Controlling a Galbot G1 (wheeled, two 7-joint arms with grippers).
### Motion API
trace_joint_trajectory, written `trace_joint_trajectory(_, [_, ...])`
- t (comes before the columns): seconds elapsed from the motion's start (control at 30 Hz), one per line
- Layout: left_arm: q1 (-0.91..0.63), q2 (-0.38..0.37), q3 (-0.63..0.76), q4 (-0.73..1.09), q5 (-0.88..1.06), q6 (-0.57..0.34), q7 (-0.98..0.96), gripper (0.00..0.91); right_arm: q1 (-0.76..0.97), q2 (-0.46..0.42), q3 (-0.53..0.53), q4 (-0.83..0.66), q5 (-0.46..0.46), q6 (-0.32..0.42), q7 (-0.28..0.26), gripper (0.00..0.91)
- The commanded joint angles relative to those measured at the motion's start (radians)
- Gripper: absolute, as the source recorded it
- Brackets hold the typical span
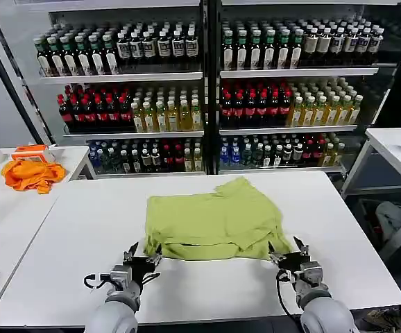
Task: Fold and organize the clothes.
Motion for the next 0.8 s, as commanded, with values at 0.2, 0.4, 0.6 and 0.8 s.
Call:
trace_joint_trajectory(0.2, [-0.071, 0.0, 0.033, 0.117, 0.0, -0.038, 0.003, 0.02, 0.008, 0.001, -0.004, -0.064, 0.05, -0.024, 0.006, 0.0])
trace_joint_trajectory(0.4, [-0.053, -0.001, 0.036, 0.107, 0.0, -0.039, 0.007, 0.02, 0.009, -0.004, -0.012, -0.06, 0.051, -0.013, 0.004, 0.0])
trace_joint_trajectory(0.6, [-0.002, -0.002, 0.029, 0.074, 0.002, -0.039, 0.011, 0.02, -0.007, -0.012, -0.006, -0.04, 0.046, -0.007, 0.003, 0.0])
trace_joint_trajectory(0.8, [0.052, -0.006, 0.017, 0.044, 0.008, -0.047, 0.016, 0.02, -0.025, -0.014, 0.0, -0.026, 0.037, -0.006, 0.002, 0.0])
